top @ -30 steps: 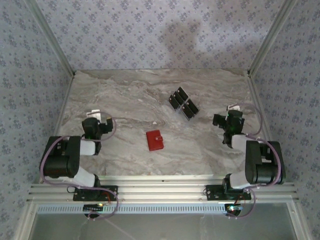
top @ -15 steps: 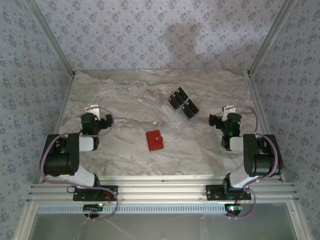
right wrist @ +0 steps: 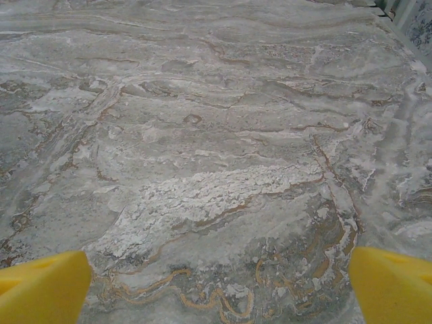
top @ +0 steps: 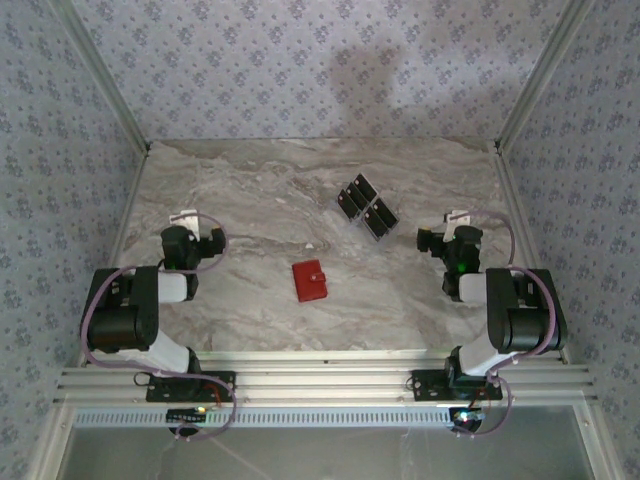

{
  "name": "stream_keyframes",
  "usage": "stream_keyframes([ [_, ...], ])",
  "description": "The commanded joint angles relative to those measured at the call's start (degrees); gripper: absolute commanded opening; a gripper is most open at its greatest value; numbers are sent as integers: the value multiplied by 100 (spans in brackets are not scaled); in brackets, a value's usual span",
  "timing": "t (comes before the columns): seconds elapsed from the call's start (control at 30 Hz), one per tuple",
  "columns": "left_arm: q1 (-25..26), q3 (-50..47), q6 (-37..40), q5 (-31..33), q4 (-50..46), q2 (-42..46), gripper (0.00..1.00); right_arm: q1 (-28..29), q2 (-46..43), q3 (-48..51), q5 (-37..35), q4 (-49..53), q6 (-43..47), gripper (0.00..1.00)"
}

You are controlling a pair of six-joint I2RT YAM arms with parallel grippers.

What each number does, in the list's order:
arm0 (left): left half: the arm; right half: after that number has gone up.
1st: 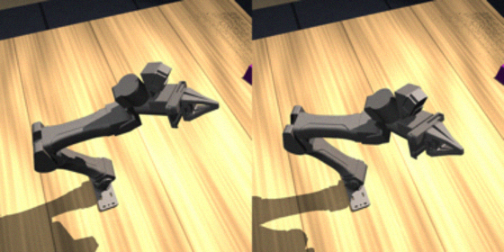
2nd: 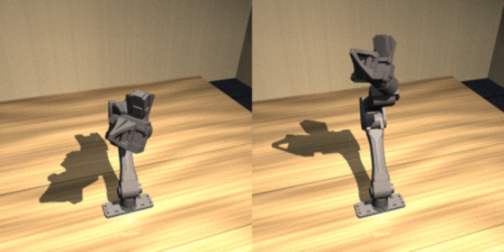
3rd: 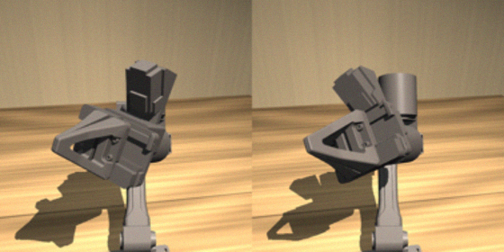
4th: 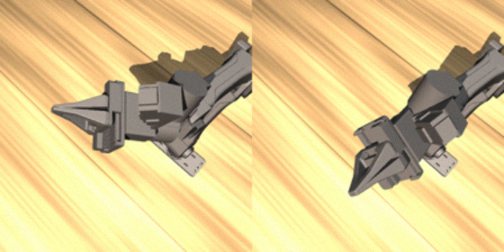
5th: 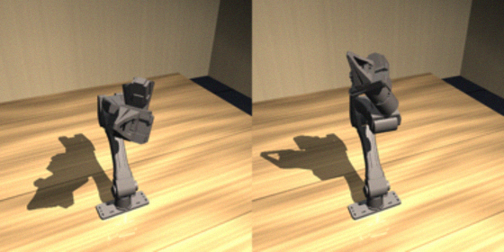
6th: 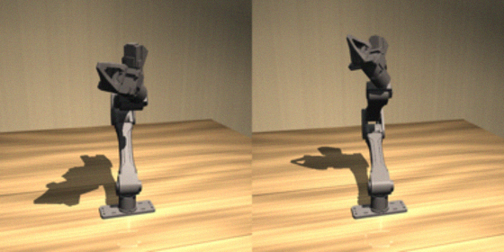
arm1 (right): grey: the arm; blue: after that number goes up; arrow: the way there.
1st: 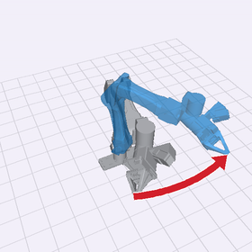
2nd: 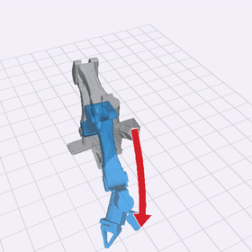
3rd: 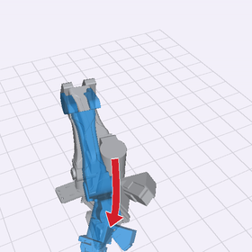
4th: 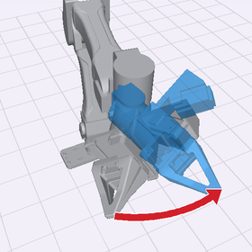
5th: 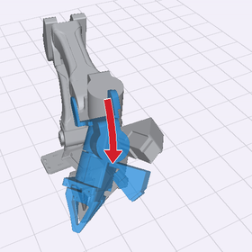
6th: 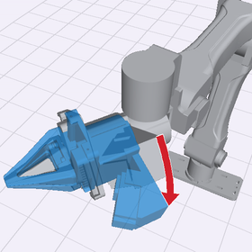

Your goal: Put the credit cards into the card holder

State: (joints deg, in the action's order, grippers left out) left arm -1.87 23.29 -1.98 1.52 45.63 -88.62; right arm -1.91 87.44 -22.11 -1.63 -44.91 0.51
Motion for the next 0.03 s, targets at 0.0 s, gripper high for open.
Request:
stream_keyframes([
  [0.0,24,80,10,-5,69,26,100,-20,-2,-40,40,-148,72,100],
])
